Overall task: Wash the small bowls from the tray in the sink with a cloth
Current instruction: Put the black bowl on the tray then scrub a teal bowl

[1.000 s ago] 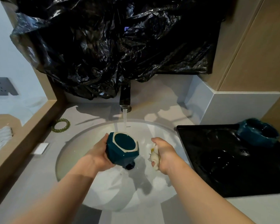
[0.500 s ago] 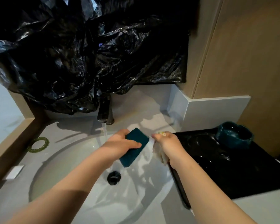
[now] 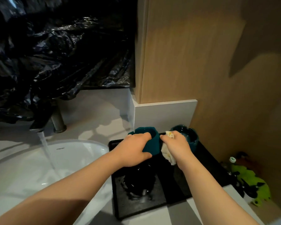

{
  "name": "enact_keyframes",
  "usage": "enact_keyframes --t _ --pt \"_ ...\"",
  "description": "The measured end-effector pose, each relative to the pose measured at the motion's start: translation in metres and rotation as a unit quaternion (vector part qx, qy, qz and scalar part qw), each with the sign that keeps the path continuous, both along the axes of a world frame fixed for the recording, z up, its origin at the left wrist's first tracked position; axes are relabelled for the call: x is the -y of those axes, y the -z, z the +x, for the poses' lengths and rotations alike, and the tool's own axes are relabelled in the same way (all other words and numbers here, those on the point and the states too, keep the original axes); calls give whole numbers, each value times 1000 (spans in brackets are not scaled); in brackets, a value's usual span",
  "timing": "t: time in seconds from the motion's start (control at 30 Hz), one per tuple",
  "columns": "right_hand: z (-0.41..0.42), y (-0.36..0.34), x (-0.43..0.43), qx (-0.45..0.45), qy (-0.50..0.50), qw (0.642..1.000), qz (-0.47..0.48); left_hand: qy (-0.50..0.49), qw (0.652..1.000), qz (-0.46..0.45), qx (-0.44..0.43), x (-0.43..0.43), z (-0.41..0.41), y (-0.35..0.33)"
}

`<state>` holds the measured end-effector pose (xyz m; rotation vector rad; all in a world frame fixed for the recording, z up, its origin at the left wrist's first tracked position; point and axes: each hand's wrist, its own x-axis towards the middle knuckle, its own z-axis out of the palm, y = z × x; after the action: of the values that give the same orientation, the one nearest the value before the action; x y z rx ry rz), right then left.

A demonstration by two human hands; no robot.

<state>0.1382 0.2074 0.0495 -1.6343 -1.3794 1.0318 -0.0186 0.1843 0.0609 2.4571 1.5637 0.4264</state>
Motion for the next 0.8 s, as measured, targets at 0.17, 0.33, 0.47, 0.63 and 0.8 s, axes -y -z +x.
enact_keyframes --t 0.17,0.33,0.47,0.63,0.8 --pt "51 4 3 15 8 1000 1 80 995 33 -53 -2 47 15" --pt "81 14 25 33 12 999 -20 159 978 44 -128 3 71 32" --pt "92 27 39 72 20 996 -41 208 965 45 -152 13 76 46" --pt "92 32 48 85 39 994 -50 225 960 54 -158 17 74 53" --pt "94 28 45 71 39 995 -61 237 958 39 -157 12 71 45"
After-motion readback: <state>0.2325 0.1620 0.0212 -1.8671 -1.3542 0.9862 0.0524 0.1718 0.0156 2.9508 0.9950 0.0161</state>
